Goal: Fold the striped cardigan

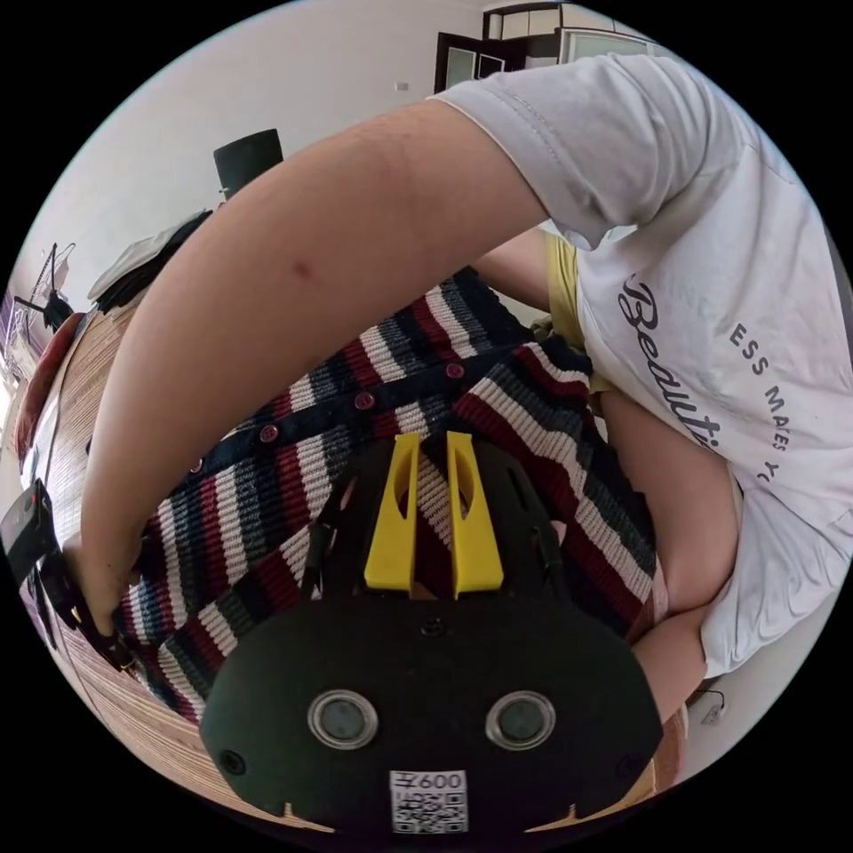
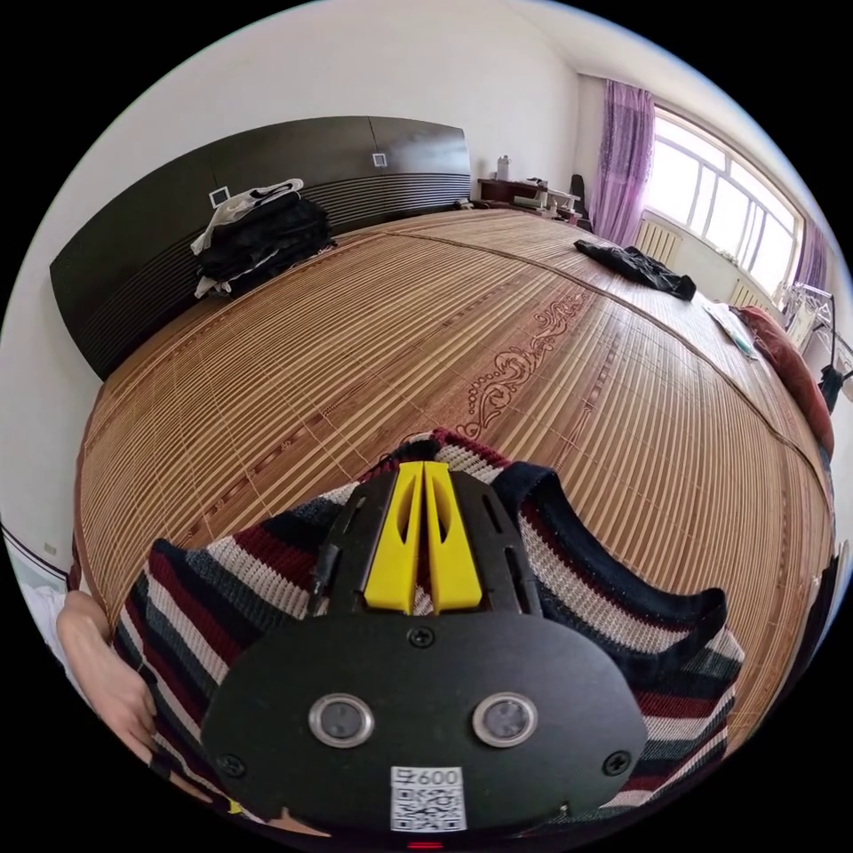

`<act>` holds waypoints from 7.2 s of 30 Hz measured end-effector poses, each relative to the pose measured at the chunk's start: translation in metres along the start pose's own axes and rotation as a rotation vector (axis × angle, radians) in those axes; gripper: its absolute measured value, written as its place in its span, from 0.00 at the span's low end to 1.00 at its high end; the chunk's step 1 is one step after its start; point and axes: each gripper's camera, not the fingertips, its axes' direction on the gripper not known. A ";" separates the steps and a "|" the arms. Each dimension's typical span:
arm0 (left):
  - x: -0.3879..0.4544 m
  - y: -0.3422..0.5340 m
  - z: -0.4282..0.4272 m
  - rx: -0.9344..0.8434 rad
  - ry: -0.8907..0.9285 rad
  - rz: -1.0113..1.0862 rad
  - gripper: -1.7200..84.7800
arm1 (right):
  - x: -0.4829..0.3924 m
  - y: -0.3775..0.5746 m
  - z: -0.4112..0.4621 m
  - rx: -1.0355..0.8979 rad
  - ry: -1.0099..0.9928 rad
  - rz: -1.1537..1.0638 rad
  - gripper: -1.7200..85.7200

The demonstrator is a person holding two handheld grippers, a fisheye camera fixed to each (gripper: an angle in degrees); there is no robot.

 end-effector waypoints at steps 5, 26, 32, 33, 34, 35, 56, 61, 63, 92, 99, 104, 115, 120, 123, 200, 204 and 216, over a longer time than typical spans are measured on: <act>0.013 0.010 -0.008 0.044 0.005 0.027 0.10 | -0.005 -0.001 0.001 0.001 0.027 -0.020 0.01; 0.067 0.048 -0.014 0.152 -0.101 0.130 0.04 | 0.001 -0.003 0.004 0.002 0.026 -0.018 0.01; 0.082 0.062 -0.031 0.315 -0.068 0.167 0.04 | 0.003 -0.004 0.005 0.002 0.023 -0.016 0.01; 0.081 0.063 -0.031 0.333 -0.077 0.144 0.05 | 0.004 -0.004 0.005 0.002 0.022 -0.015 0.01; 0.080 0.062 -0.026 0.310 -0.079 0.120 0.05 | 0.004 -0.004 0.005 0.002 0.020 -0.014 0.01; 0.080 0.061 -0.022 0.280 -0.081 0.114 0.05 | 0.005 -0.004 0.005 0.002 0.017 -0.012 0.01; 0.130 0.293 -0.095 0.124 -0.581 -0.418 0.13 | 0.024 -0.004 0.009 0.003 -0.035 0.028 0.01; 0.126 0.287 -0.072 0.014 -0.555 -0.420 0.10 | 0.020 -0.004 0.010 0.004 -0.012 0.014 0.01; 0.134 0.294 -0.077 0.087 -0.560 -0.416 0.10 | 0.019 -0.004 0.010 0.004 -0.010 0.013 0.01; 0.127 0.354 -0.044 0.014 -0.650 -0.542 0.05 | 0.026 -0.003 0.013 0.005 -0.047 0.037 0.01; 0.096 0.365 -0.033 -0.042 -0.533 -0.699 0.05 | 0.025 -0.004 0.013 0.004 -0.051 0.041 0.01; 0.093 0.370 -0.039 -0.039 -0.495 -0.707 0.05 | 0.020 -0.004 0.013 0.004 -0.039 0.033 0.01; 0.051 0.361 -0.062 0.199 -0.361 -0.868 0.10 | 0.016 -0.004 0.014 0.005 -0.036 0.032 0.01; 0.093 0.318 -0.040 0.046 -0.614 -0.548 0.08 | 0.017 -0.004 0.014 0.005 -0.043 0.037 0.01; 0.102 0.307 -0.041 0.098 -0.637 -0.483 0.06 | 0.017 -0.004 0.014 0.005 -0.048 0.039 0.01; -0.069 0.503 -0.096 0.189 -0.452 -1.254 0.02 | 0.115 -0.003 -0.014 0.095 -0.296 0.304 0.02; -0.052 0.483 -0.109 0.357 -0.405 -1.148 0.02 | 0.102 -0.017 -0.012 0.086 -0.267 0.230 0.02; -0.034 0.439 -0.082 0.124 -0.383 -1.096 0.02 | 0.071 -0.049 0.028 0.001 -0.169 0.168 0.01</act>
